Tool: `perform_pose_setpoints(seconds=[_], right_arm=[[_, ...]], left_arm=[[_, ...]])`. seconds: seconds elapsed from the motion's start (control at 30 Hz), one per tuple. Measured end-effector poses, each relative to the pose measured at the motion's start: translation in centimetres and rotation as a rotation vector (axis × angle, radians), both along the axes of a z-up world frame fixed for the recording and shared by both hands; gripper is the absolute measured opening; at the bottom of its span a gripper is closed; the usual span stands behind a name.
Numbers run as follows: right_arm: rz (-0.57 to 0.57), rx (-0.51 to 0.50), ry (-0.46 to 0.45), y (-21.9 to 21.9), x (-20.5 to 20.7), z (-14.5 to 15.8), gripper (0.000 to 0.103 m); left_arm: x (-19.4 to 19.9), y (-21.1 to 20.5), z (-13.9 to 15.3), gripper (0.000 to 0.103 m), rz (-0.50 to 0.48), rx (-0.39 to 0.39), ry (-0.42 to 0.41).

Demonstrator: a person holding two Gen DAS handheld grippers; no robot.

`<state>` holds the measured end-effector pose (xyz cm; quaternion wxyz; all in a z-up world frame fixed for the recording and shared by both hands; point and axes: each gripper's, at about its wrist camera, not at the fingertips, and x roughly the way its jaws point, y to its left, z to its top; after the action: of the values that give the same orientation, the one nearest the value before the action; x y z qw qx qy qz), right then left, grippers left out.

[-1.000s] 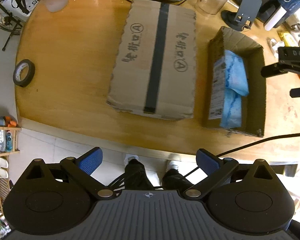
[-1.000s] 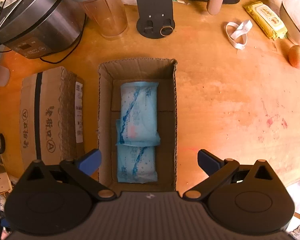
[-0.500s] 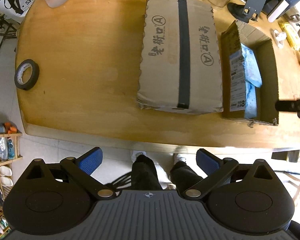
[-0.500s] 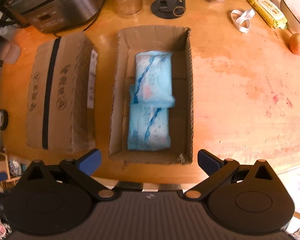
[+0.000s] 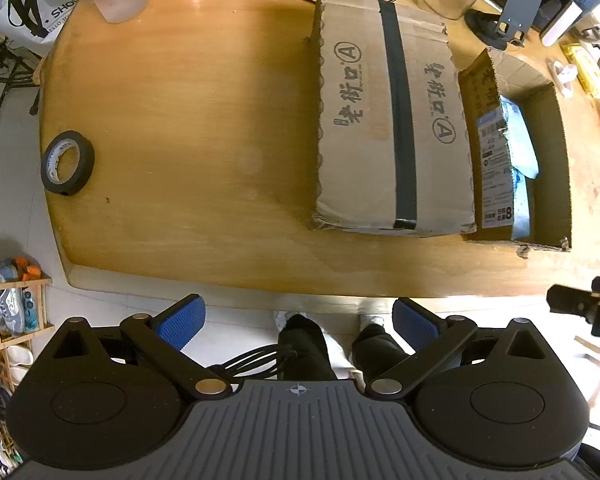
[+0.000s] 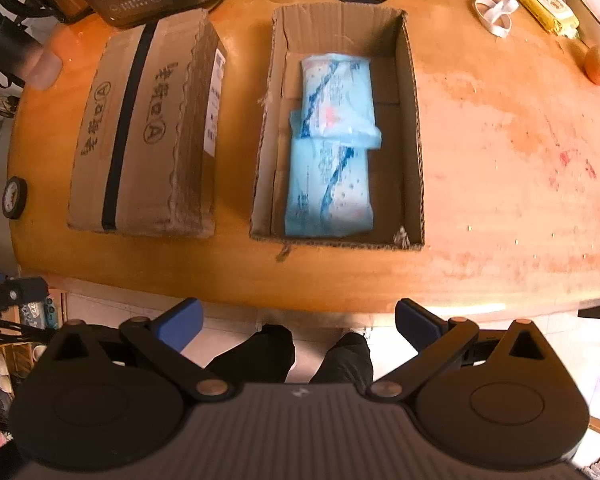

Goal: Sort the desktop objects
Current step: 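Move both tools toward the closed taped cardboard box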

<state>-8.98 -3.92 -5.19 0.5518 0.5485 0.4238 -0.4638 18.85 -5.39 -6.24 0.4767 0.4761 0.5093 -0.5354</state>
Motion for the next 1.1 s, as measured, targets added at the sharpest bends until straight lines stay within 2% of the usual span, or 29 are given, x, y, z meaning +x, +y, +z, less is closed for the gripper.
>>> perform_pose_setpoints(seconds=[0.6,1.1], right_arm=[[-0.036,-0.008,-0.022,1.0,1.8,-0.1,0.103],[-0.03,-0.021,-0.046,-1.3,3.1,-0.1,0.103]], left_arm=[[1.9,-0.2,-0.2,0.103,-0.033,-0.007,-0.012],[2.2,-1.0,-0.2,0.103,-0.013,-0.03,0.008]])
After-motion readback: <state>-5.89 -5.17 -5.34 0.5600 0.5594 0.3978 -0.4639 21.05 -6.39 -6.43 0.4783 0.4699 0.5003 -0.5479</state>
